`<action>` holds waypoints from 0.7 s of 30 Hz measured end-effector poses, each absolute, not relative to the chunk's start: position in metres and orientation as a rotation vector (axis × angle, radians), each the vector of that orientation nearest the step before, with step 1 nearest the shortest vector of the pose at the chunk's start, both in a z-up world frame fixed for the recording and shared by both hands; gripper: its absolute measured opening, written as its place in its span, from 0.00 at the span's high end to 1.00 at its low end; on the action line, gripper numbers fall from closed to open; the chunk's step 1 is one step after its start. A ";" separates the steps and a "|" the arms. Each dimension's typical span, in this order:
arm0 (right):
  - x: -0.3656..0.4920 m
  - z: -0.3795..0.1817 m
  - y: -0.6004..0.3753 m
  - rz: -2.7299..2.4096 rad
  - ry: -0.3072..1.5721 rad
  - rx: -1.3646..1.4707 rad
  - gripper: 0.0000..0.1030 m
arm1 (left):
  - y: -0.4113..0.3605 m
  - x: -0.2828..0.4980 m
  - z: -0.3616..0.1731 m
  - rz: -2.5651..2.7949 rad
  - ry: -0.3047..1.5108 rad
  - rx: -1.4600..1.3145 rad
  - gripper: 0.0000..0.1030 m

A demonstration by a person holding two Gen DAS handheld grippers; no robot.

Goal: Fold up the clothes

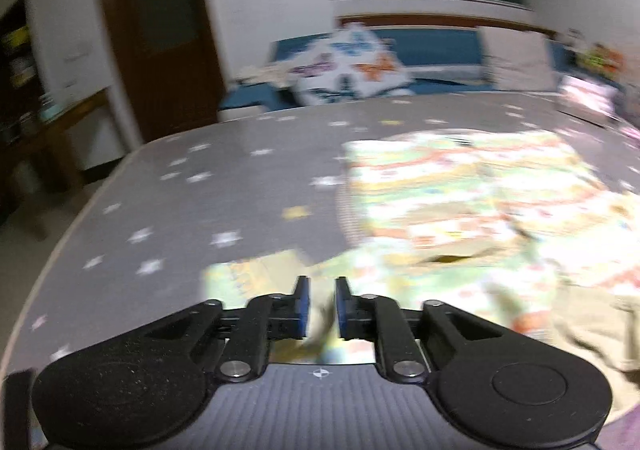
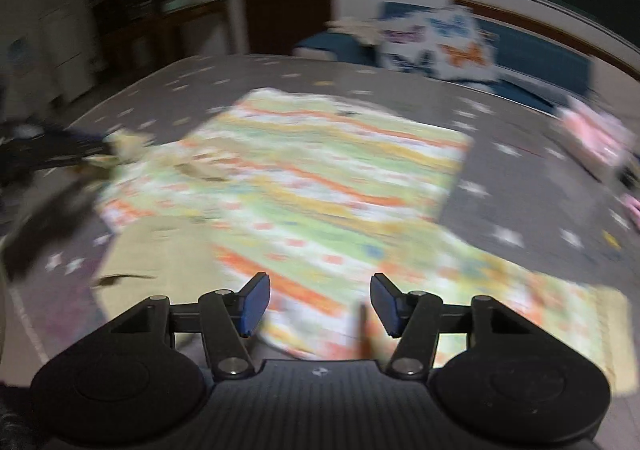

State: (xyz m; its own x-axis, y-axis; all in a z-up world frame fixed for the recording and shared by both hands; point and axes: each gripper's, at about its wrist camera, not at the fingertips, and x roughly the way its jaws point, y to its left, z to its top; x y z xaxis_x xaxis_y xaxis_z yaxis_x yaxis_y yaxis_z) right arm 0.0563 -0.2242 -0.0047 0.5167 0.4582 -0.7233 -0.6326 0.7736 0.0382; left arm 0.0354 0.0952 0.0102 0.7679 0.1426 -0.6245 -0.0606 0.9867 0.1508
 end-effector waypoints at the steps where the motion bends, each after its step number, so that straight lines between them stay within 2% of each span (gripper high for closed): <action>1: 0.053 -0.006 -0.213 0.695 0.790 -0.261 0.46 | 0.090 0.037 0.010 0.101 0.684 0.133 0.89; 5: 0.038 -0.009 -0.180 0.797 0.784 -0.317 0.47 | 0.097 0.034 0.006 0.104 0.698 0.132 0.89; 7: 0.035 -0.010 -0.171 0.825 0.779 -0.331 0.47 | 0.101 0.027 0.002 0.121 0.709 0.149 0.86; 8: 0.034 -0.010 -0.167 0.839 0.776 -0.338 0.46 | 0.103 0.024 -0.001 0.134 0.707 0.159 0.83; 9: 0.033 -0.011 -0.163 0.851 0.774 -0.344 0.46 | 0.104 0.020 -0.003 0.148 0.703 0.169 0.72; 11: 0.034 -0.012 -0.156 0.865 0.771 -0.345 0.46 | 0.107 0.014 -0.008 0.175 0.696 0.188 0.63; 16: 0.034 -0.014 -0.146 0.891 0.774 -0.337 0.46 | 0.102 0.016 -0.020 0.152 0.689 0.246 0.57; 18: 0.034 -0.015 -0.142 0.895 0.776 -0.333 0.46 | 0.101 0.022 -0.027 0.161 0.685 0.274 0.58; 19: 0.034 -0.016 -0.141 0.894 0.779 -0.331 0.46 | 0.101 0.024 -0.029 0.162 0.684 0.282 0.62; 20: 0.034 -0.016 -0.140 0.893 0.782 -0.328 0.46 | 0.104 0.024 -0.030 0.166 0.682 0.277 0.79; 21: 0.034 -0.017 -0.139 0.892 0.784 -0.326 0.47 | 0.108 0.024 -0.031 0.173 0.679 0.268 0.88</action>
